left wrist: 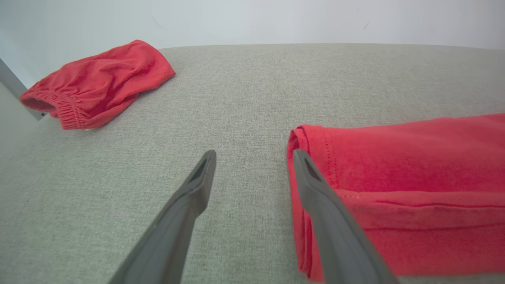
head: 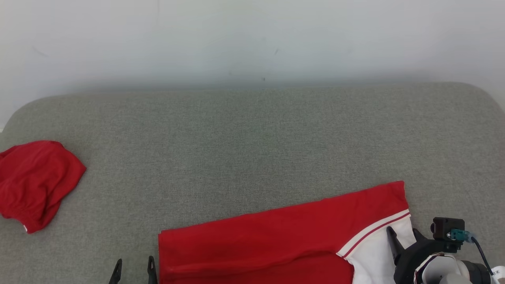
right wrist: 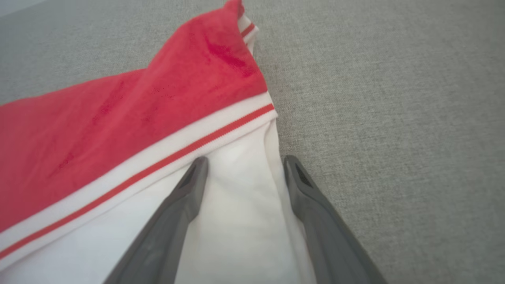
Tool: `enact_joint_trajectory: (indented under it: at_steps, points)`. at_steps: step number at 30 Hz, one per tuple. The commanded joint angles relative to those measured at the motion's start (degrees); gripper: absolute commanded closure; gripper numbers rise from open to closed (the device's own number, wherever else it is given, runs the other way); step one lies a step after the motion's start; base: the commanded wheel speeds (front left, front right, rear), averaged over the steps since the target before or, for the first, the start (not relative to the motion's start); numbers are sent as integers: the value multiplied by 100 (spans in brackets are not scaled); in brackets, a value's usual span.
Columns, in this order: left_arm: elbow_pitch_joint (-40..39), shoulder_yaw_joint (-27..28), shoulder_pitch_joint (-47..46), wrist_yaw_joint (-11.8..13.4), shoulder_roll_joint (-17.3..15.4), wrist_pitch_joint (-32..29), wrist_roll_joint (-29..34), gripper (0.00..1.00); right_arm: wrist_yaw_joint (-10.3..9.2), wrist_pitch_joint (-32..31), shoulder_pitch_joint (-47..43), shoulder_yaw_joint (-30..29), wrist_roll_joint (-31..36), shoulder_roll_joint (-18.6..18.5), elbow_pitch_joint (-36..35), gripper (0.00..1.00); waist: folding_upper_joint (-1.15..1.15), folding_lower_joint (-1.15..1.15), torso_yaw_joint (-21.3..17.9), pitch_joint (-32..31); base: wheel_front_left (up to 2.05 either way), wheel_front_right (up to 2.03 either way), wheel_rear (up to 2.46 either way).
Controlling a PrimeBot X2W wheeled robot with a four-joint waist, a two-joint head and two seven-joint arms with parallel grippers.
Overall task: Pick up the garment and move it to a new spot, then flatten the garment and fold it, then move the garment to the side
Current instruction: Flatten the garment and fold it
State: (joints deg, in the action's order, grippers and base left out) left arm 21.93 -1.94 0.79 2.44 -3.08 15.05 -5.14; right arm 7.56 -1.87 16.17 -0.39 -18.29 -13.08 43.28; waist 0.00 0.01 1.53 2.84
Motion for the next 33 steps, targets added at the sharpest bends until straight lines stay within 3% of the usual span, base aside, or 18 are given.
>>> enact_joint_trajectory:
  at_steps: [1,7,8,9,10,11,16,28,33]
  points:
    - [14,-16,-83,-21,15,17,5,0,-16,-121,35,-7,40,21,85,0,0,-1,91,87,0,0,0]
    - [29,-9,-109,-18,19,17,-41,0,3,-604,-121,326,-278,282,260,0,0,-1,172,161,0,0,0]
    - [32,-5,-99,-20,19,17,-44,0,9,-643,-162,418,-410,336,221,4,0,-1,177,165,0,0,0]
    - [36,-4,-94,-21,20,17,-55,0,14,-664,-182,501,-535,358,171,51,0,-1,180,169,0,0,0]
    - [39,-6,-93,-20,21,17,-64,0,17,-716,-208,599,-603,352,119,65,0,-1,183,170,0,0,0]
    - [41,-13,-91,-19,21,17,-76,0,18,-734,-243,684,-660,317,78,100,0,-1,185,169,0,0,0]
    - [39,-58,-100,-4,21,17,-110,0,-3,-499,-252,686,-878,89,37,100,0,-1,206,158,0,0,0]
    - [72,-71,16,-32,21,17,-163,0,-21,834,133,-798,-364,-269,824,100,0,-1,148,85,0,0,0]
    - [62,-115,17,-69,22,17,-190,0,-20,1007,212,-892,-200,-253,837,100,0,-1,67,56,0,0,0]
